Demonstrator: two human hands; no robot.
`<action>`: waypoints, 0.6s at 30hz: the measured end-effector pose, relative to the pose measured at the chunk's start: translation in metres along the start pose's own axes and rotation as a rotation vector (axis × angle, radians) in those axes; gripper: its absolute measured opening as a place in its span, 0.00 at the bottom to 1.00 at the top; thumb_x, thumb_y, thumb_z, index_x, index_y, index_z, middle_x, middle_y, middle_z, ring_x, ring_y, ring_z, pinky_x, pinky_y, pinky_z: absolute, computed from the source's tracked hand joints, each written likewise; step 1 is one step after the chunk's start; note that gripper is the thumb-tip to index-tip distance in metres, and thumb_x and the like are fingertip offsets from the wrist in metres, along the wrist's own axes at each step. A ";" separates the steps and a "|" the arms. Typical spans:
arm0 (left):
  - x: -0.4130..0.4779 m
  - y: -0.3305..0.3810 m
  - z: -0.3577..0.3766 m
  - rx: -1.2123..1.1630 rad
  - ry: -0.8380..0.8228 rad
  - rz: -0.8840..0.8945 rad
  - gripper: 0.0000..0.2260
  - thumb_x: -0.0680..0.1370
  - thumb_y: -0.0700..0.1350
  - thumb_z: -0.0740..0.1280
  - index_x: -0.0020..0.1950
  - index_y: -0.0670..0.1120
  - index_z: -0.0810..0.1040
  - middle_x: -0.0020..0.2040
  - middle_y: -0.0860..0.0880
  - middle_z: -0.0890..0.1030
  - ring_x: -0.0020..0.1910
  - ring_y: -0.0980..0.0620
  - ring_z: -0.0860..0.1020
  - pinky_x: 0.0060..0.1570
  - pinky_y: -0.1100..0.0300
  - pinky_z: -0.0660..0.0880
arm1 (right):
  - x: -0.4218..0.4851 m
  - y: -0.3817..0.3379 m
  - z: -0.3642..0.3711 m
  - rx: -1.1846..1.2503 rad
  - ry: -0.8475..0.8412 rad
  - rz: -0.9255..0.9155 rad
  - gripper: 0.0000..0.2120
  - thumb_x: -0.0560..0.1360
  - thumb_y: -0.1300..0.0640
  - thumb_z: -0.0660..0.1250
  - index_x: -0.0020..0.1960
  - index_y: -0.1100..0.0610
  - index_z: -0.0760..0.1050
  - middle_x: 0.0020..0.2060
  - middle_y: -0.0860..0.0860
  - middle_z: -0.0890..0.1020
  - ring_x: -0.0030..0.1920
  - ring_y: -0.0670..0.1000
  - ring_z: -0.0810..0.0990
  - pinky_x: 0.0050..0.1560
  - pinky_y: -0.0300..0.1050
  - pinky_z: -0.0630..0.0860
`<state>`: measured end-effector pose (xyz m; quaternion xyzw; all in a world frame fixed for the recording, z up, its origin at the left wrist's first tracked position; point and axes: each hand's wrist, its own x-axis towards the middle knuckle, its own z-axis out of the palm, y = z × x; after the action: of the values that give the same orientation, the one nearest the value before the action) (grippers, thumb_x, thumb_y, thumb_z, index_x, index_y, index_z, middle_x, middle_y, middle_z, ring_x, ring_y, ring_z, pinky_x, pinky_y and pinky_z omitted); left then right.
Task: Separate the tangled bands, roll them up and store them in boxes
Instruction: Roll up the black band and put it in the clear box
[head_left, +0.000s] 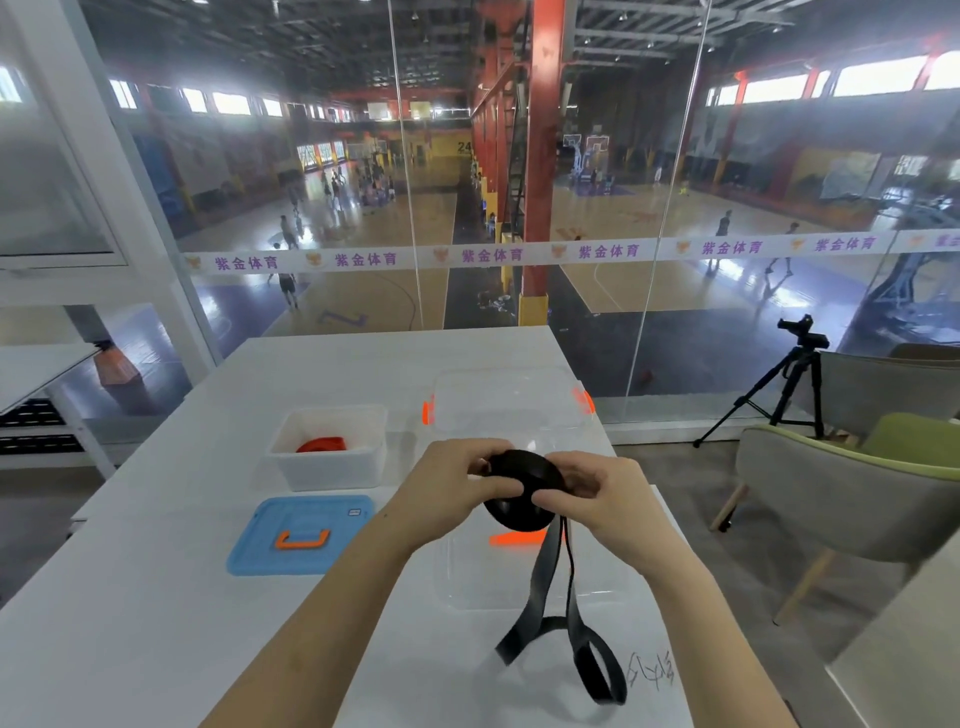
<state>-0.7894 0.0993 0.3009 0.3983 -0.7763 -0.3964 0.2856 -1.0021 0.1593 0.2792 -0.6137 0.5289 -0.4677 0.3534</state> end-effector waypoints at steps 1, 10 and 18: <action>0.000 0.000 0.002 -0.088 0.031 0.009 0.08 0.78 0.43 0.73 0.55 0.54 0.86 0.48 0.53 0.87 0.53 0.52 0.85 0.61 0.48 0.81 | 0.000 0.000 -0.001 0.041 0.003 -0.009 0.14 0.75 0.63 0.78 0.58 0.50 0.87 0.48 0.48 0.90 0.53 0.49 0.89 0.59 0.46 0.84; -0.004 -0.003 0.020 -0.591 0.174 -0.044 0.12 0.82 0.38 0.68 0.59 0.51 0.86 0.58 0.47 0.87 0.61 0.46 0.84 0.64 0.46 0.80 | 0.000 0.009 -0.002 0.241 0.112 0.036 0.15 0.74 0.69 0.77 0.58 0.56 0.86 0.50 0.52 0.90 0.55 0.52 0.89 0.61 0.47 0.84; 0.000 -0.005 -0.005 0.058 -0.068 -0.060 0.16 0.76 0.48 0.76 0.63 0.59 0.84 0.58 0.61 0.85 0.62 0.61 0.81 0.66 0.57 0.76 | -0.001 0.002 -0.010 -0.192 -0.014 0.012 0.08 0.72 0.55 0.80 0.50 0.46 0.87 0.41 0.49 0.89 0.46 0.52 0.88 0.55 0.57 0.84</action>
<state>-0.7836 0.0956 0.2990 0.4159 -0.7843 -0.3955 0.2355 -1.0126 0.1606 0.2802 -0.6448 0.5726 -0.4082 0.2994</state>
